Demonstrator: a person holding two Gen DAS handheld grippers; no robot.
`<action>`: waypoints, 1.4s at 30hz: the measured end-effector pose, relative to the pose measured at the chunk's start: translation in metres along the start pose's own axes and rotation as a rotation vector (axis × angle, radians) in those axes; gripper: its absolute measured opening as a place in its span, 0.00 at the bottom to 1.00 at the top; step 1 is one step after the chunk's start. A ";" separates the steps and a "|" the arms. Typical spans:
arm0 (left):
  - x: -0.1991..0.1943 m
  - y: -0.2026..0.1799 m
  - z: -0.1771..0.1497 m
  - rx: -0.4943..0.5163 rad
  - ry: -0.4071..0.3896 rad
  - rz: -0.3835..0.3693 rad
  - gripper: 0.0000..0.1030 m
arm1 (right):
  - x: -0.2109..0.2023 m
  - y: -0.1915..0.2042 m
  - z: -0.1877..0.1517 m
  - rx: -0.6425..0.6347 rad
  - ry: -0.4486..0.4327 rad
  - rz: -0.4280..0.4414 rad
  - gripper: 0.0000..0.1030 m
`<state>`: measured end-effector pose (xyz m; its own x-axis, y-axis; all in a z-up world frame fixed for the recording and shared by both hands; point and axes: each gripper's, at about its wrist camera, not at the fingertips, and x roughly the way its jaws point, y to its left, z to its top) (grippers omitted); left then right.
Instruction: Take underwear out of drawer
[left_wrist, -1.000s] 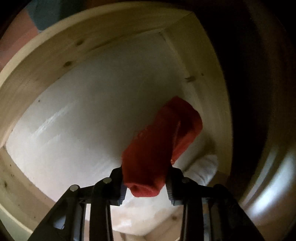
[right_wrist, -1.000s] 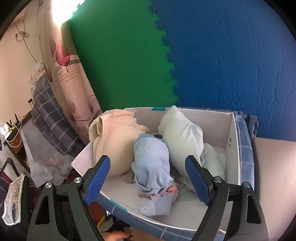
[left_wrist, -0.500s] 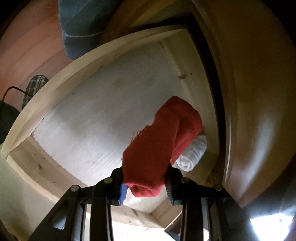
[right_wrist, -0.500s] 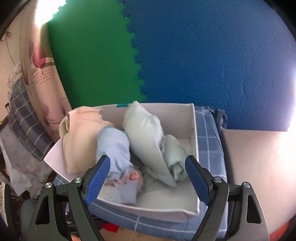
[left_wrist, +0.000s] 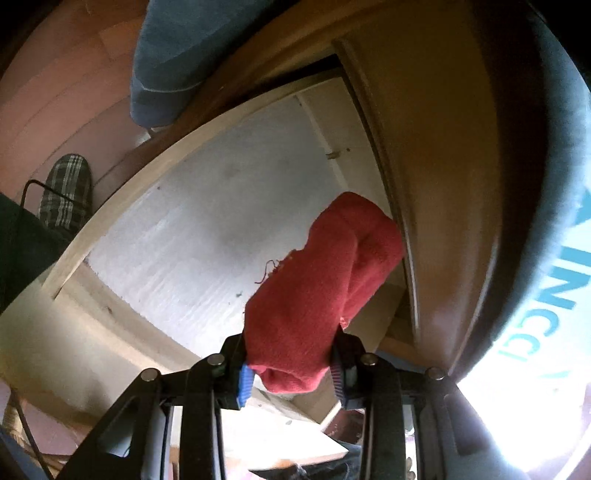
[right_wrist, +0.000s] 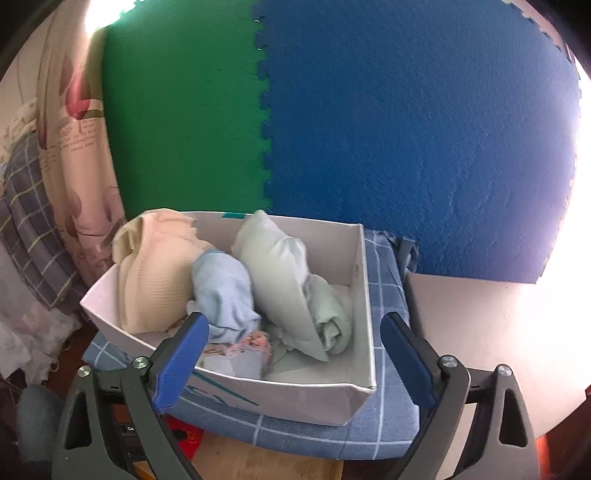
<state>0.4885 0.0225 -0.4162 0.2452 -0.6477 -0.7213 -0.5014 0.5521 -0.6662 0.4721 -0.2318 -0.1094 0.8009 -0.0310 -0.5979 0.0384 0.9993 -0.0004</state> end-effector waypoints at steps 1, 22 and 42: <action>-0.006 0.002 0.000 0.003 0.002 -0.005 0.32 | -0.002 0.003 0.000 -0.005 -0.007 0.000 0.92; -0.090 -0.002 -0.038 0.247 0.017 -0.060 0.32 | 0.003 0.004 -0.009 0.008 0.036 -0.002 0.96; -0.201 -0.045 -0.082 0.467 -0.183 -0.128 0.32 | 0.024 -0.032 -0.100 0.042 0.203 -0.034 0.99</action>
<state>0.3933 0.0847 -0.2253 0.4419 -0.6461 -0.6223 -0.0439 0.6773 -0.7344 0.4302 -0.2623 -0.2042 0.6620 -0.0550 -0.7475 0.0919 0.9957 0.0081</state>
